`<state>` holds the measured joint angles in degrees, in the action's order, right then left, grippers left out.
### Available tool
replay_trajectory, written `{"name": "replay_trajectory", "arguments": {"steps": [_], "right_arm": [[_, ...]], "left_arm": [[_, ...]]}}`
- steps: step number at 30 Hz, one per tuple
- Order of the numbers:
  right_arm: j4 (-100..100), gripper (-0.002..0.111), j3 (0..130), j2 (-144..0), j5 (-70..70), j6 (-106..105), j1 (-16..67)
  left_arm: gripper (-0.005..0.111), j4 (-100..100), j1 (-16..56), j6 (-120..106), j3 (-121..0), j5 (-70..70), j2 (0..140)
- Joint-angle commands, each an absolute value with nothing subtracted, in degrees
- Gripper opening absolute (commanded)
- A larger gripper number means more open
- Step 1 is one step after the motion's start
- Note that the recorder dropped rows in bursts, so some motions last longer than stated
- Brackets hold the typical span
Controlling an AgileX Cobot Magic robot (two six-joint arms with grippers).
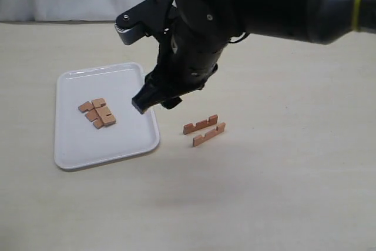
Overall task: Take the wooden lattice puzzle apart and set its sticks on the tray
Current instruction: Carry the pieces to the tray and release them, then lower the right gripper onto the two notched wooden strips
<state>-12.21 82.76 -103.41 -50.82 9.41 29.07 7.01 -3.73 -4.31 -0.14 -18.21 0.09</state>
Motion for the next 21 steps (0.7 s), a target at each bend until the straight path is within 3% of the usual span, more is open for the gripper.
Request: {"name": "replay_trajectory", "arguments": {"steps": [1, 6, 11, 14, 21], "right_arm": [[-12.5, 0.056, 79.1, -99.8, -55.3, 7.3, 26.0], [-9.0, 0.061, 71.2, -97.8, -49.5, 10.6, 18.9], [-8.6, 0.089, 62.8, -97.9, -40.0, 10.7, 15.9], [-8.4, 0.100, 59.7, -97.9, -33.8, 10.6, 15.9], [-6.5, 0.102, 59.3, -102.8, -29.7, 9.3, 15.9]], "left_arm": [[0.000, 6.8, -3.6, -4.2, 0.0, -17.5, 0.0], [0.000, 6.8, -3.6, -4.2, 0.0, -17.5, 0.0], [0.000, 6.9, -3.6, -4.2, 0.0, -17.5, 0.0], [0.000, 7.0, -3.6, -4.2, 0.0, -17.5, 0.0], [0.000, 7.0, -3.6, -4.2, 0.0, -17.5, 0.0]]}}
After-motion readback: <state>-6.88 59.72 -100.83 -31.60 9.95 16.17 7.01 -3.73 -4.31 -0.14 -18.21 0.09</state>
